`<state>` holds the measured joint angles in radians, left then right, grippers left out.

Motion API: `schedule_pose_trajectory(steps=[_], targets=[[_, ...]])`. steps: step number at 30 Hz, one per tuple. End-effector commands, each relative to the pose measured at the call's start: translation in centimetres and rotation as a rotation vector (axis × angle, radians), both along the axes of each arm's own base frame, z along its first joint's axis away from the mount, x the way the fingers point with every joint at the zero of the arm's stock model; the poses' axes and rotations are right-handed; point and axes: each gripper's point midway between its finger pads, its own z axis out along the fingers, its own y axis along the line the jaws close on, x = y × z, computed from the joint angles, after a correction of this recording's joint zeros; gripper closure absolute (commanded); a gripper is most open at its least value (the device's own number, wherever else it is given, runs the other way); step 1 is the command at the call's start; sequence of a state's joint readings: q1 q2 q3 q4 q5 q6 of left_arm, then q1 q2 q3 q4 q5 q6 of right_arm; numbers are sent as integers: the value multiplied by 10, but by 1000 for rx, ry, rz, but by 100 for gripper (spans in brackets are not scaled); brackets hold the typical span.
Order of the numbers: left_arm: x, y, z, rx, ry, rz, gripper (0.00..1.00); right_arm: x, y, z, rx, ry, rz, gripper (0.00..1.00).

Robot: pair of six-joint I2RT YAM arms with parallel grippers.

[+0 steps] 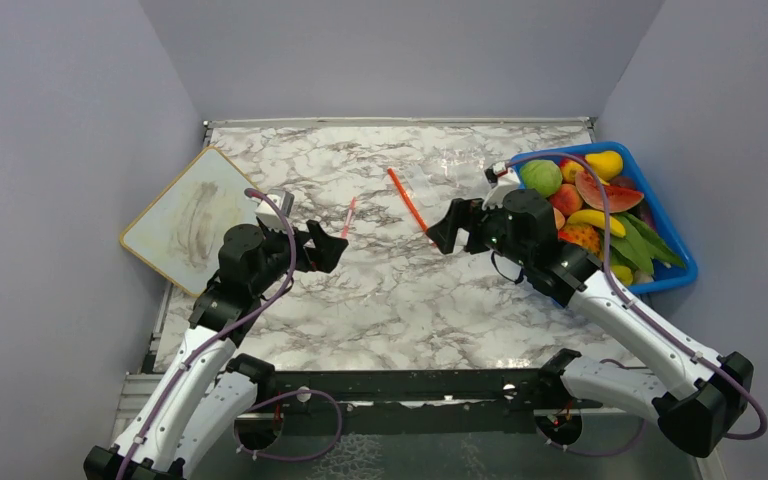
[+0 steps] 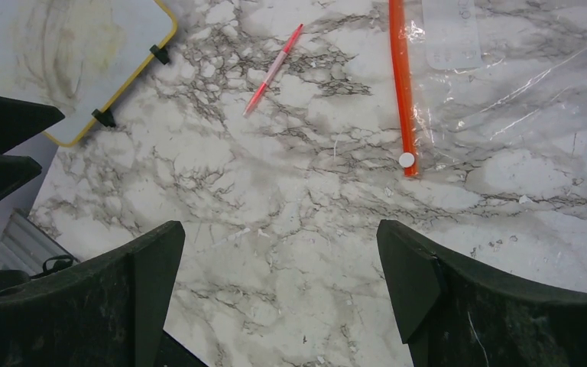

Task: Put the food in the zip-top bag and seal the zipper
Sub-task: Pick up the zipper food storage bag at the center of the board.

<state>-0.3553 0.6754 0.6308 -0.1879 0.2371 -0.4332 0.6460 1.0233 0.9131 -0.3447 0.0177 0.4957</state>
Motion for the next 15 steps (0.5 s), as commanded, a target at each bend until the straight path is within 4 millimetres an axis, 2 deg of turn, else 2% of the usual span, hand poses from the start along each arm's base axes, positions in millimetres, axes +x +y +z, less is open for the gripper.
schedule_pose_trajectory(steps=[1, 9, 13, 15], targets=[[2, 1, 14, 6, -62, -7, 0, 8, -1, 7, -18, -44, 1, 1], [1, 6, 15, 24, -84, 9, 0, 25, -3, -21, -143, -17, -18, 1], [2, 12, 16, 38, -100, 40, 0, 31, 3, -41, -229, 15, 35, 8], [1, 14, 19, 36, -109, 48, 0, 38, 0, -55, -297, 36, 33, 12]])
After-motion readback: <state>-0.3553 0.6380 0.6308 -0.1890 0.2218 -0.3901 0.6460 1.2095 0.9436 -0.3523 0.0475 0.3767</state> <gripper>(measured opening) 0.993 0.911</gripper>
